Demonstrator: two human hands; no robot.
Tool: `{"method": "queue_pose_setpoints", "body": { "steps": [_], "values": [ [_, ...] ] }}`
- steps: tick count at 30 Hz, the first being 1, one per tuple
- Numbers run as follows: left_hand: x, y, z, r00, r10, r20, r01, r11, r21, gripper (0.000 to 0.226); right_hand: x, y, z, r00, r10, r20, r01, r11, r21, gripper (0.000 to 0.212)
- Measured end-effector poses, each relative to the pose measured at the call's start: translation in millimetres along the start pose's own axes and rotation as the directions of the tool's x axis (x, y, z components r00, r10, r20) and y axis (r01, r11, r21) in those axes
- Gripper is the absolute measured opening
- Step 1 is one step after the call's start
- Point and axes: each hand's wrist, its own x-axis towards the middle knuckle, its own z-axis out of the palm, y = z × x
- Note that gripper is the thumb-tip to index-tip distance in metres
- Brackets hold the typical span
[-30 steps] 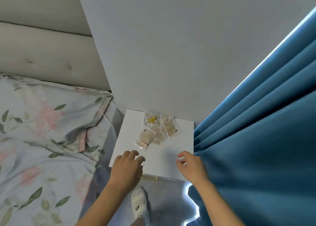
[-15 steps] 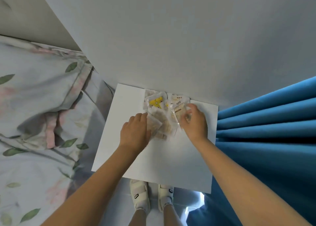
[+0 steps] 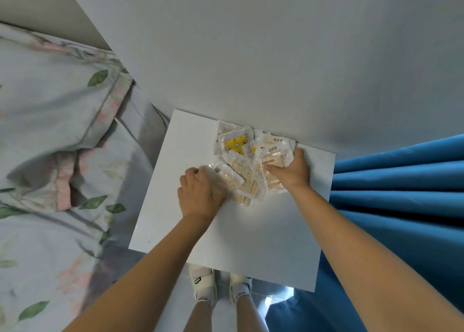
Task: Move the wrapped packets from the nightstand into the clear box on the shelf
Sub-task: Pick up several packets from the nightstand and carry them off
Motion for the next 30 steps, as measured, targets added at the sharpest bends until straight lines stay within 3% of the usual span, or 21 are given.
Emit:
{"method": "queue_pose_setpoints", "body": {
  "steps": [4,8,11,13,14,16,20,26,28,30],
  "values": [
    [7.0,8.1,-0.2,0.989,-0.104,0.11,0.12,0.981,-0.151,0.073,2.8,4.0,5.0,0.998,0.044,0.05,-0.053,0.981,0.187,0.047],
    [5.4,6.3,1.5,0.981,-0.155,0.114,0.16,0.987,-0.032,0.061,-14.8,13.8,12.2,0.99,0.094,0.101,-0.134,0.832,0.539,0.043],
    [2.1,1.5,-2.0,0.985,-0.124,0.117,0.125,0.992,-0.002,0.06,-33.1,20.6,11.8,0.984,0.129,0.124,-0.179,0.728,0.662,0.038],
    [-1.9,-3.8,-3.6,0.993,-0.051,0.105,0.063,0.992,-0.113,0.036,-42.3,25.9,8.5,0.974,0.171,0.151,-0.228,0.676,0.701,0.031],
    [-3.3,-6.7,-4.4,0.994,-0.04,0.1,0.059,0.977,-0.203,0.021,-45.4,29.1,6.4,0.969,0.185,0.163,-0.245,0.663,0.708,0.028],
    [-5.8,-11.5,-5.4,0.991,-0.074,0.116,0.105,0.949,-0.296,0.023,-50.4,34.7,2.3,0.965,0.191,0.181,-0.262,0.654,0.71,0.022],
    [-9.2,-22.8,-0.5,0.993,-0.054,0.107,0.086,0.941,-0.329,0.014,-53.9,46.7,-0.3,0.964,0.176,0.199,-0.265,0.683,0.681,0.028],
    [-15.5,-16.8,13.1,0.991,-0.017,0.135,0.072,0.907,-0.416,0.02,-53.9,57.3,4.2,0.961,0.096,0.26,-0.245,0.734,0.633,0.038],
    [-15.4,-9.9,11.3,0.978,-0.065,0.2,0.165,0.826,-0.538,0.011,-51.9,60.5,10.1,0.956,0.057,0.288,-0.216,0.8,0.56,0.044],
    [-15.6,-1.8,9.0,0.93,-0.106,0.352,0.343,0.596,-0.726,0.025,-50.7,66.2,18.3,0.957,0.02,0.288,-0.152,0.884,0.442,0.056]
  ]
}}
